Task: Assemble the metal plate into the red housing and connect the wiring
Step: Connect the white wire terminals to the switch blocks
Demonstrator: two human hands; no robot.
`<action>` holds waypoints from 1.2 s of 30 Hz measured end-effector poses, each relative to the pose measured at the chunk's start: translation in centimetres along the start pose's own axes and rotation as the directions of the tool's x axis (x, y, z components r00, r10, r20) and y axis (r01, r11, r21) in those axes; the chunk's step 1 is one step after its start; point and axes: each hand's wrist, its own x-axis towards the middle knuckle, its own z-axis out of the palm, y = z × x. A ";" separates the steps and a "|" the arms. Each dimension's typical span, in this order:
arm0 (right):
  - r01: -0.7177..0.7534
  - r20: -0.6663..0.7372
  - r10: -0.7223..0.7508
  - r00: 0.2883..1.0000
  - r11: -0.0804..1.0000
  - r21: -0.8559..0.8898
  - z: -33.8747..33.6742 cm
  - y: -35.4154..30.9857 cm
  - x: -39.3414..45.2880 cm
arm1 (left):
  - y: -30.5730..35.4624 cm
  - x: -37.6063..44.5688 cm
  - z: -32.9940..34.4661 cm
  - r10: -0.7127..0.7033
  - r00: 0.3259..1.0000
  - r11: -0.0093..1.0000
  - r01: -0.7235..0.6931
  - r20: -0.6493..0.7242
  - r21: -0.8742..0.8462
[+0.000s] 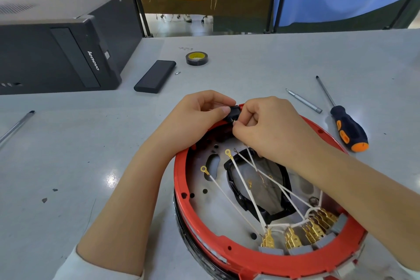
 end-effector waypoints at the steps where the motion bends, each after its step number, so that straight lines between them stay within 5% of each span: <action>1: -0.004 0.002 0.004 1.000 1.000 0.005 0.0 0.0 0.0 | 0.0 0.0 0.0 0.000 1.000 1.000 0.000 0.001 0.000; 36: 0.118 -0.013 -0.122 0.992 0.977 -0.179 0.2 -0.9 -0.6 | 0.0 0.0 0.1 -0.016 1.000 1.000 0.016 -0.003 0.004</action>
